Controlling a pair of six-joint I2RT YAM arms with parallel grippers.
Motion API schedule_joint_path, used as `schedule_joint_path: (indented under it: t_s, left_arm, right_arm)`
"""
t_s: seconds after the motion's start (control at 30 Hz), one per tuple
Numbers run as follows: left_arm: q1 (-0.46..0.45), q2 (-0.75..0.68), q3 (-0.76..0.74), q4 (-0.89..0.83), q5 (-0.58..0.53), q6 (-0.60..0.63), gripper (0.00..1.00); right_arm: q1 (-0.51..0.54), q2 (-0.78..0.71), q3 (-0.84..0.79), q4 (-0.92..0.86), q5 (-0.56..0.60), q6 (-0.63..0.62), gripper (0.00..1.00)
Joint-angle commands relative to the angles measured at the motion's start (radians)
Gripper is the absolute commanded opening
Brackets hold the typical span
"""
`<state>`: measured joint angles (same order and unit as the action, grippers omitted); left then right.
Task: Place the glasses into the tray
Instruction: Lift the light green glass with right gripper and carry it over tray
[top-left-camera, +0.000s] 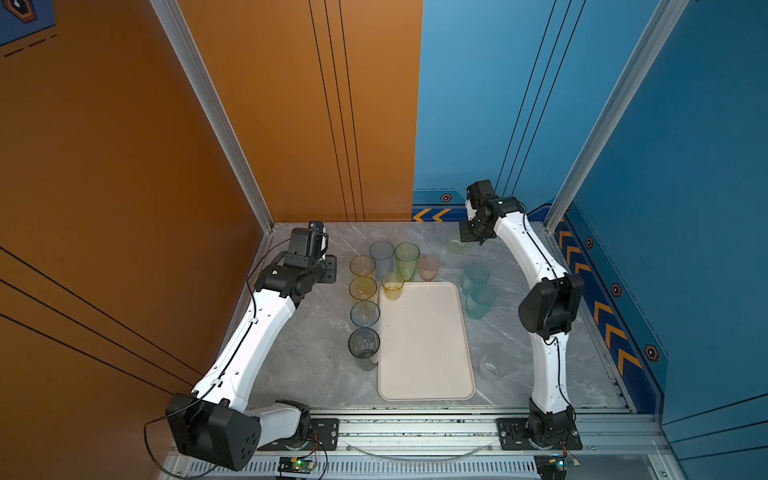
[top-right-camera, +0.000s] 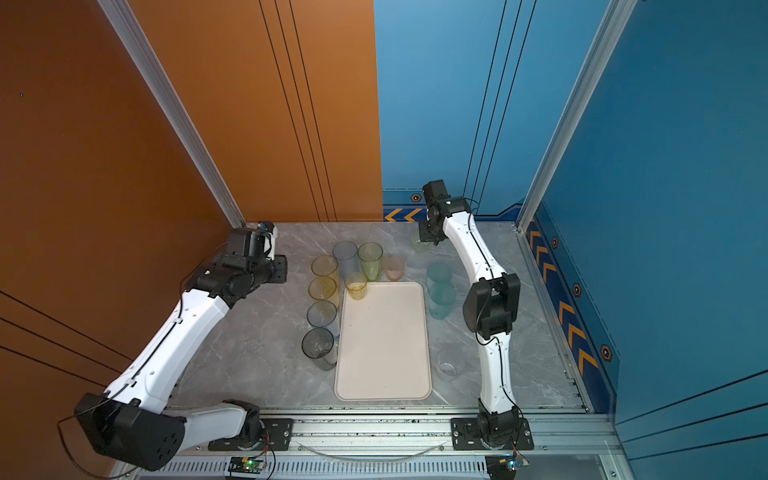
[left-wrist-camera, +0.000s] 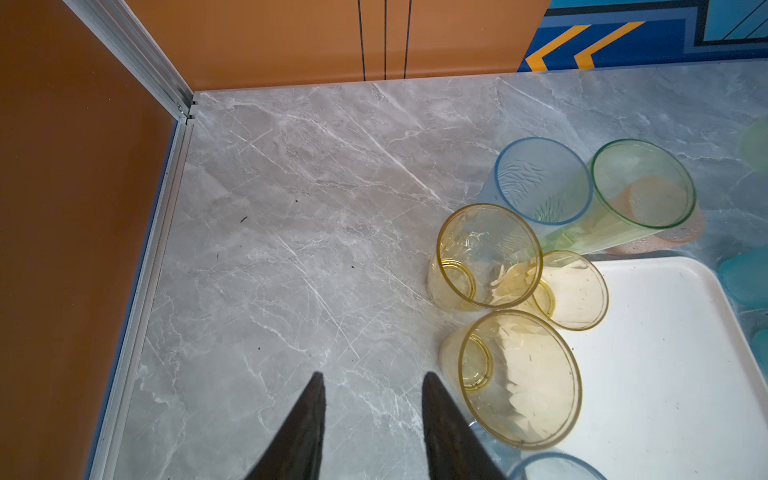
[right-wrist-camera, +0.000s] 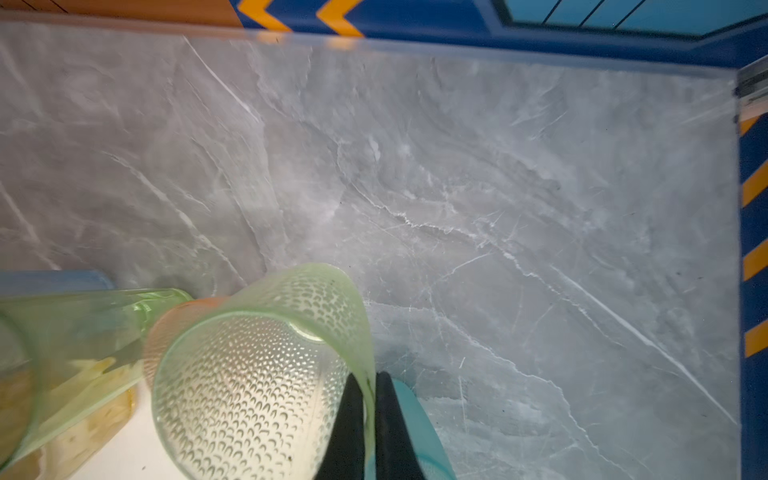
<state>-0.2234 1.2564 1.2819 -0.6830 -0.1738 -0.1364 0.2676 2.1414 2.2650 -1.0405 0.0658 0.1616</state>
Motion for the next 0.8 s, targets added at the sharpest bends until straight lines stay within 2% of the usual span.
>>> schedule_joint_path:
  t_s: [0.0,0.17,0.37,0.57,0.77]
  left_arm:
    - [-0.008,-0.019,-0.011,-0.023,0.005,0.003,0.4]
    - [-0.029,-0.011,0.009,-0.023,-0.002,0.001,0.4]
    - [-0.067,0.016,0.041,-0.022,-0.018,0.0,0.4]
    - [-0.104,0.058,0.076,-0.022,-0.025,0.001,0.4]
    - [-0.125,0.074,0.089,-0.023,-0.027,0.004,0.4]
  right_arm:
    - [0.027,-0.143,-0.053,0.022,0.018,0.011,0.0]
    - [0.093,-0.272,-0.15,-0.057,0.003,-0.01,0.0]
    - [0.218,-0.393,-0.342,-0.085,0.011,0.001,0.01]
    - [0.312,-0.383,-0.45,-0.055,0.004,0.044,0.01]
    - [0.332,-0.307,-0.498,0.014,-0.036,0.078,0.01]
